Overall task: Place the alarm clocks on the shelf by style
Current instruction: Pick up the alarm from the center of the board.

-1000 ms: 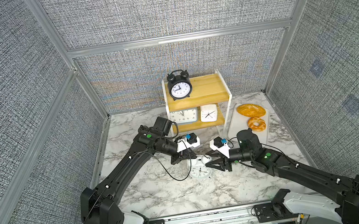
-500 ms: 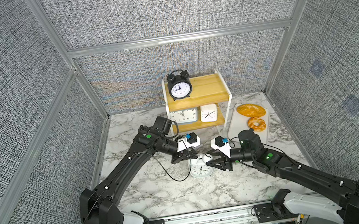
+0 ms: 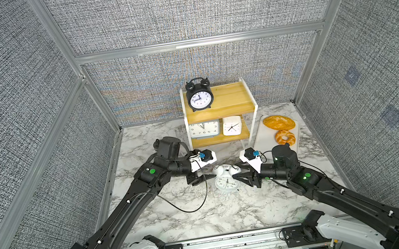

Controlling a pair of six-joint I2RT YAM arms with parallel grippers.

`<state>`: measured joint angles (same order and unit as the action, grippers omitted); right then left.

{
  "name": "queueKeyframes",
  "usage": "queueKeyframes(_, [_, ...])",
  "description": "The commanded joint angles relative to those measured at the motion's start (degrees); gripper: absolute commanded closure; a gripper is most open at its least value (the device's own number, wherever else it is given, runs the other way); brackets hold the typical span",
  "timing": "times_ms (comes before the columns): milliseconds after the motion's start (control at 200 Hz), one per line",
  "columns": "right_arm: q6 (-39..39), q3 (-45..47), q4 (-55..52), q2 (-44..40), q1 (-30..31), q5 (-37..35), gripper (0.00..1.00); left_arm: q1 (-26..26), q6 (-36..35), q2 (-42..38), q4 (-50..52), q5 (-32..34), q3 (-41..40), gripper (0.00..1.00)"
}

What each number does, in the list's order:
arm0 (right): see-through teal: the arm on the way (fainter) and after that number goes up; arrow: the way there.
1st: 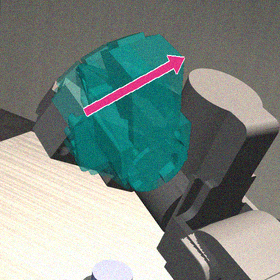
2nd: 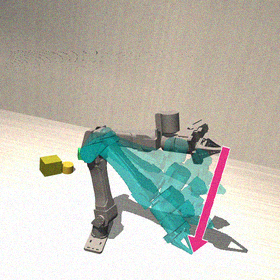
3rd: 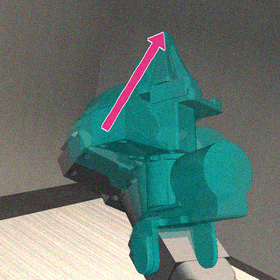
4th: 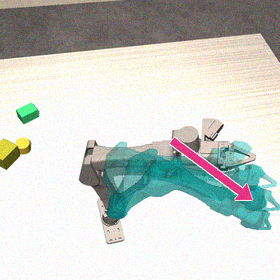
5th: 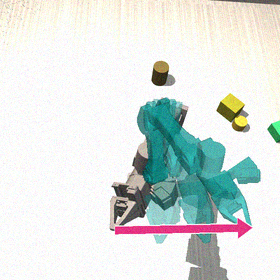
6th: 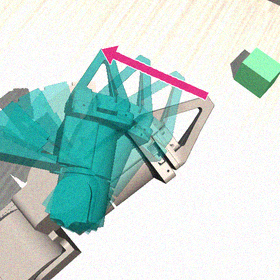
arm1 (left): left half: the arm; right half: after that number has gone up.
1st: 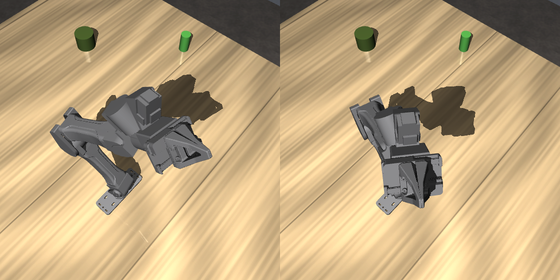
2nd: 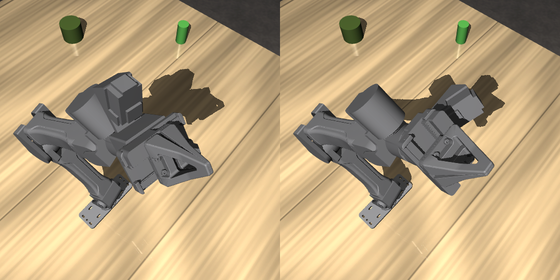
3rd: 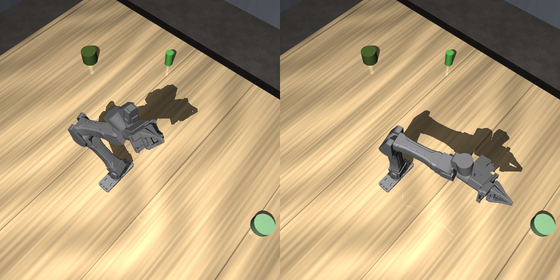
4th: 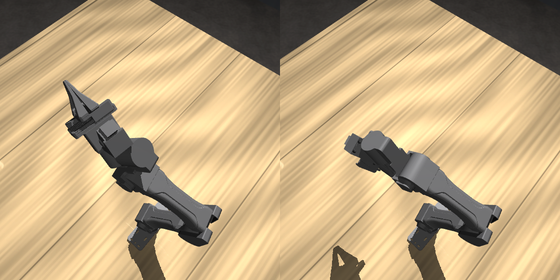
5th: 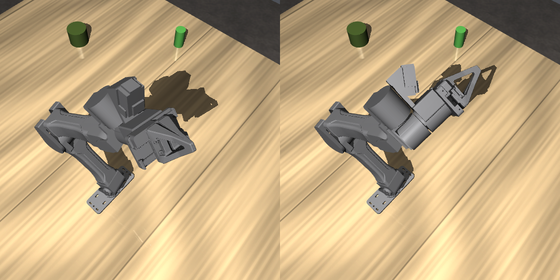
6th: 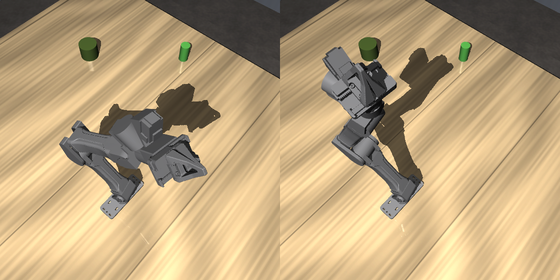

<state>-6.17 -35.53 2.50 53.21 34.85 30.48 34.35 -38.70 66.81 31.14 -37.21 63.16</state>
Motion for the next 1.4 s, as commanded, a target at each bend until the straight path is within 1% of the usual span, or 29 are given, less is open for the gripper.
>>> queueKeyframes(0, [1.38,-1.3,2.67,-1.77,-0.4,-1.77,0.56,-0.11,7.61,-2.52,-6.57,11.64,-1.14,0.29])
queueKeyframes(120, [1.93,-3.13,2.59,-3.49,-1.09,-2.95,0.57,-0.15,10.78,-5.72,-8.35,20.32,-2.98,0.29])
queueKeyframes(200, [2.04,-4.76,2.44,-4.12,-1.7,-3.48,0.57,-0.16,10.81,-7.87,-9.24,23.8,-5.02,0.29])
queueKeyframes(325, [2.04,-8.67,1.44,-4.02,-2.84,-3.95,0.57,-0.33,12.82,-10.75,-11.09,28.85,-8.13,0.29])
queueKeyframes(470, [1.04,-16.19,-1.61,-2.45,-4.16,-2.45,0.57,-0.64,14.08,-12.95,-11.45,30.21,-9.61,0.29])
queueKeyframes(636, [0.13,-21.92,-2.41,-0.63,-5.79,-0.83,0.57,-0.89,15.42,-14.42,-12.41,32.49,-10.47,0.29])
queueKeyframes(1036, [-1.02,-37.37,-5.04,7.36,-13.37,0.24,0.57,-1.28,15.06,-14.42,-12.33,31.85,-10.59,0.29])
queueKeyframes(1191, [-2.24,-43.4,-6.61,11.84,-17.01,2.59,0.57,-1.39,14.89,-14.51,-12.07,31.72,-10.54,0.29])
queueKeyframes(1301, [-2.48,-46.03,-5.95,14.72,-20.08,5.09,0.57,-1.48,14.79,-14.51,-11.98,31.68,-10.67,0.29])
queueKeyframes(1396, [-2.5,-48.86,-5.66,17.38,-22.62,8.52,0.57,-1.48,14.84,-14.51,-11.93,31.55,-10.62,0.29])
